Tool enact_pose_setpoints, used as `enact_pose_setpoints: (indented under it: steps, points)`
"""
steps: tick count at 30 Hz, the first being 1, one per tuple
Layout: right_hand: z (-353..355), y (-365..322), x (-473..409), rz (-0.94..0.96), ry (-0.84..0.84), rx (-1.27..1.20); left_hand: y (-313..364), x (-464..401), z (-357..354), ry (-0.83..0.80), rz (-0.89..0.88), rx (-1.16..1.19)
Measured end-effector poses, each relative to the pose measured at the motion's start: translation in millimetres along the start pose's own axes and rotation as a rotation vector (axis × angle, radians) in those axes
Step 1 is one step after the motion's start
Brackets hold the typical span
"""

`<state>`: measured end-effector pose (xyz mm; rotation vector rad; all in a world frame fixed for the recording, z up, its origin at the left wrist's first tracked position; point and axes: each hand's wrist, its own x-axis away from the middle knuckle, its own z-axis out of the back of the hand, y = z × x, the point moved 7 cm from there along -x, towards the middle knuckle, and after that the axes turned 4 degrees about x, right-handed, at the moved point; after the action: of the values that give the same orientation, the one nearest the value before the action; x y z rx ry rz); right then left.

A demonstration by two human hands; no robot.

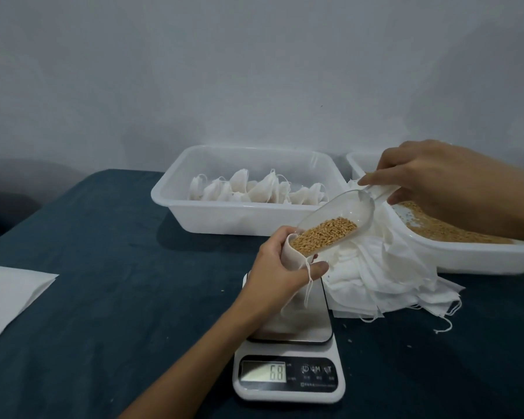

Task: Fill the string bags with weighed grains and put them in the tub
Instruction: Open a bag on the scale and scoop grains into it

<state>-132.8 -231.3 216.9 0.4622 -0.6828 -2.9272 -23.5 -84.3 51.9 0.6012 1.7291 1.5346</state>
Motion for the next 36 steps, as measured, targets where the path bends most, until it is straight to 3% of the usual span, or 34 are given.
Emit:
enact_pose_setpoints:
  steps: [36]
  points:
    - [18.7,-17.4,-6.0,0.093,0.138,0.114,5.8,1.2,3.8,0.034,-0.019,0.071]
